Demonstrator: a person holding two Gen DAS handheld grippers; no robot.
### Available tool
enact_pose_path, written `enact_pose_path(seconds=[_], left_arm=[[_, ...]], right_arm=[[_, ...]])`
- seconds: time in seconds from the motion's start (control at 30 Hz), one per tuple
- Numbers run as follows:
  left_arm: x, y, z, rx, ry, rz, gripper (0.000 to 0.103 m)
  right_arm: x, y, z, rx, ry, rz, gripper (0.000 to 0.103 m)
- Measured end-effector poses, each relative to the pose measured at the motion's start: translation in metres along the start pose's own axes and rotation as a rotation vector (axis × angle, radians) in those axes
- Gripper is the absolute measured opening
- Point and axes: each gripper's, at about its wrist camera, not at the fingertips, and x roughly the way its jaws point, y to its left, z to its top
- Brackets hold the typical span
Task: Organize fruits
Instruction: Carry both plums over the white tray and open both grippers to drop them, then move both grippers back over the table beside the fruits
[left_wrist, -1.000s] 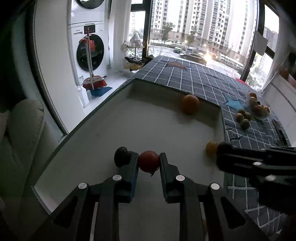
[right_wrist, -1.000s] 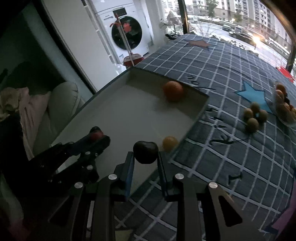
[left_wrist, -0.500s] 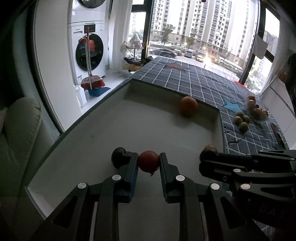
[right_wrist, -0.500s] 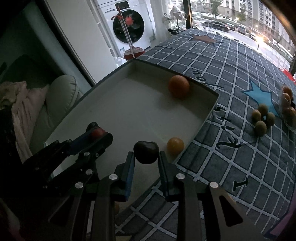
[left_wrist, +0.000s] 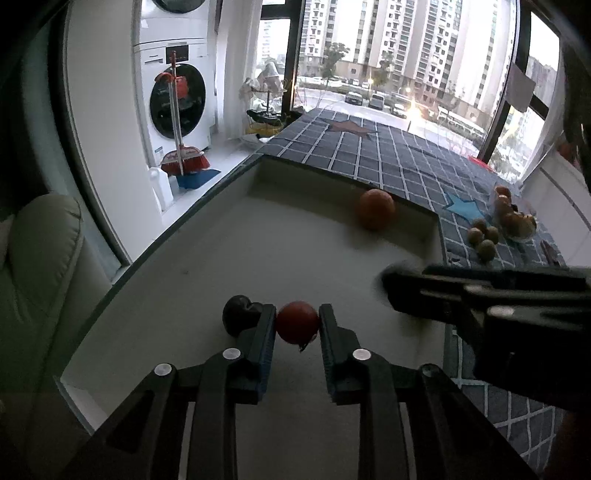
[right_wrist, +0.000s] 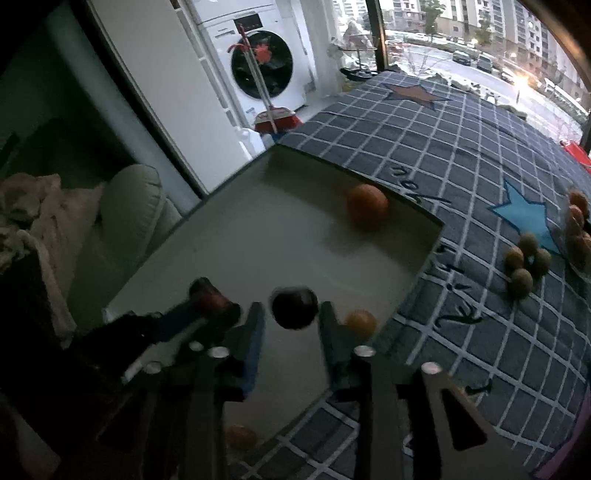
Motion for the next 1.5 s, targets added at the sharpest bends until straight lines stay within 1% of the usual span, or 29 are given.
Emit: enact_pose_path(seconds=[0.03,0.07,0.1,0.13,0.17,0.27,0.33,0.4,0.47,0.53,0.63,0.7,0.73,0.8,0.9,0.97,1.0,1.03,1.13,1.17,1.27,1.3,1.37,1.4,1.5], left_arm=[[-0.002,-0.002,0.000,0.007,-0.006,-0.006,0.071],[-0.008,-0.004,0.000,0.007,-0.029,0.013,0.088],[-0.014,-0.003,0.000,-0.003,-0.055,0.037,0.103],[-0.022,-0.002,0.000,-0.019,-0.100,0.056,0.103],[-0.024,-0.001,0.001,-0.023,-0.106,0.051,0.103],[-0.021,0.000,0.005,-0.044,-0.042,0.021,0.103],[-0.022,-0.001,0.006,-0.059,-0.026,0.003,0.103],[-0.026,-0.009,0.007,-0.051,-0.022,-0.007,0.103],[-0.032,-0.023,0.008,-0.022,-0.031,-0.014,0.103],[-0.039,-0.042,0.010,0.019,-0.039,-0.041,0.103],[-0.049,-0.077,0.012,0.080,-0.035,-0.114,0.103],[-0.052,-0.107,0.011,0.132,-0.023,-0.168,0.103],[-0.051,-0.118,0.010,0.150,-0.016,-0.181,0.103],[-0.044,-0.147,0.006,0.193,0.012,-0.189,0.103],[-0.018,-0.188,0.001,0.256,0.055,-0.161,0.103],[0.003,-0.212,0.000,0.283,0.082,-0.149,0.103],[0.013,-0.221,0.002,0.290,0.085,-0.136,0.103],[0.025,-0.232,0.005,0.296,0.084,-0.116,0.103],[0.047,-0.252,0.012,0.315,0.080,-0.089,0.103],[0.055,-0.259,0.013,0.328,0.086,-0.087,0.103],[0.074,-0.270,0.013,0.378,0.103,-0.062,0.103],[0.076,-0.269,0.013,0.366,0.082,-0.086,0.103],[0.084,-0.265,0.017,0.322,0.126,-0.135,0.103],[0.087,-0.263,0.018,0.308,0.125,-0.130,0.103],[0.088,-0.265,0.016,0.310,0.123,-0.130,0.103]], right_arm=[[-0.003,0.001,0.001,-0.001,-0.012,0.004,0.082],[-0.007,0.001,0.001,-0.002,-0.030,0.005,0.084],[-0.011,0.000,0.001,-0.003,-0.050,-0.010,0.084],[-0.014,-0.001,0.002,-0.005,-0.059,-0.016,0.084],[-0.016,-0.004,0.001,-0.002,-0.063,-0.023,0.085],[-0.026,-0.024,-0.008,0.045,-0.066,-0.061,0.088],[-0.035,-0.043,-0.019,0.090,-0.079,-0.066,0.103],[-0.044,-0.064,-0.029,0.136,-0.090,-0.083,0.103],[-0.053,-0.087,-0.040,0.190,-0.101,-0.114,0.103],[-0.062,-0.117,-0.054,0.251,-0.107,-0.151,0.103],[-0.073,-0.160,-0.077,0.335,-0.099,-0.235,0.103],[-0.082,-0.191,-0.097,0.389,-0.102,-0.301,0.103],[-0.086,-0.202,-0.104,0.409,-0.102,-0.327,0.103],[-0.094,-0.227,-0.121,0.445,-0.102,-0.376,0.103],[-0.108,-0.255,-0.146,0.496,-0.113,-0.428,0.103],[-0.115,-0.267,-0.159,0.526,-0.125,-0.446,0.103],[-0.120,-0.273,-0.166,0.534,-0.149,-0.450,0.103],[-0.123,-0.276,-0.170,0.537,-0.160,-0.456,0.103],[-0.127,-0.280,-0.175,0.540,-0.186,-0.448,0.103],[-0.126,-0.279,-0.175,0.536,-0.188,-0.453,0.103],[-0.118,-0.269,-0.176,0.469,-0.177,-0.514,0.103],[-0.112,-0.264,-0.174,0.433,-0.146,-0.554,0.103],[-0.108,-0.262,-0.172,0.426,-0.138,-0.565,0.103],[-0.109,-0.263,-0.173,0.429,-0.140,-0.562,0.103],[-0.110,-0.263,-0.175,0.427,-0.140,-0.563,0.103]])
